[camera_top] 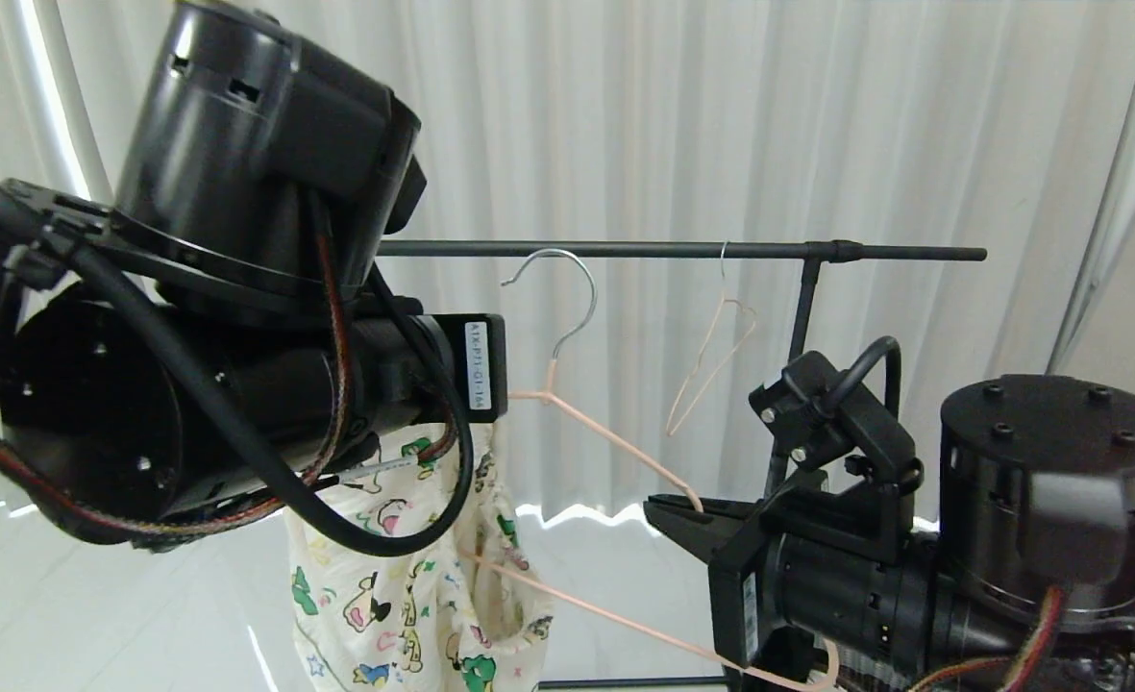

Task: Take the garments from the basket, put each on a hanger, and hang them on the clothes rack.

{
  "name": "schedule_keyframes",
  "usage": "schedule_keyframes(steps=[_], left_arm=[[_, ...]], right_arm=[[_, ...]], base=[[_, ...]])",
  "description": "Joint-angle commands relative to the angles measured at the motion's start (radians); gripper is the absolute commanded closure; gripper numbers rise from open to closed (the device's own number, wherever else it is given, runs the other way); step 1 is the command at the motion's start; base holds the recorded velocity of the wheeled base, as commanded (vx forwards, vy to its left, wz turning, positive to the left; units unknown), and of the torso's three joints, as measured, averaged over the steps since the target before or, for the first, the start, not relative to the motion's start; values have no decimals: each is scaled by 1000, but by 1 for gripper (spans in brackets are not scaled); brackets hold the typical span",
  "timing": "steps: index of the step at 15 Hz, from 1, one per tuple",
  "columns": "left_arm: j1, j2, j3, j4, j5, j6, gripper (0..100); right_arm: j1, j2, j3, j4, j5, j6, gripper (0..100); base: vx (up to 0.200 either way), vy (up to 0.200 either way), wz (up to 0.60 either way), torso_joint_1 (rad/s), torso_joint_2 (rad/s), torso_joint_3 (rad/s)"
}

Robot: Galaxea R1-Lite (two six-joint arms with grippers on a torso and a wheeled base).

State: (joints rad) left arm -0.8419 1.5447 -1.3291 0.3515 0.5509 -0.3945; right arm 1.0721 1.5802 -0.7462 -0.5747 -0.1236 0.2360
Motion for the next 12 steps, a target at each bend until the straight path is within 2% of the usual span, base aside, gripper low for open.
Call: schedule_keyframes(steps=[1, 6, 7, 9, 12], left_arm=[[-37, 9, -21, -12, -3, -3, 100], [-57, -1, -19, -19, 4, 2, 100], [-54, -11, -19, -19, 4, 3, 0], [-29, -17, -21, -20, 11, 20, 0], [21, -18, -21, -51, 60, 106, 0]], right_arm=[[11, 44, -27, -13, -1, 0, 100], [17, 52, -41, -34, -64, 3, 100], [17, 44, -41, -34, -77, 5, 100], [15, 34, -41, -36, -114, 5, 100], [14, 3, -39, -44, -157, 6, 100]], base=[[0, 0, 0, 0, 0, 0], [0, 0, 0, 0, 0, 0], [0, 0, 0, 0, 0, 0], [0, 0, 0, 0, 0, 0], [0, 0, 0, 0, 0, 0]])
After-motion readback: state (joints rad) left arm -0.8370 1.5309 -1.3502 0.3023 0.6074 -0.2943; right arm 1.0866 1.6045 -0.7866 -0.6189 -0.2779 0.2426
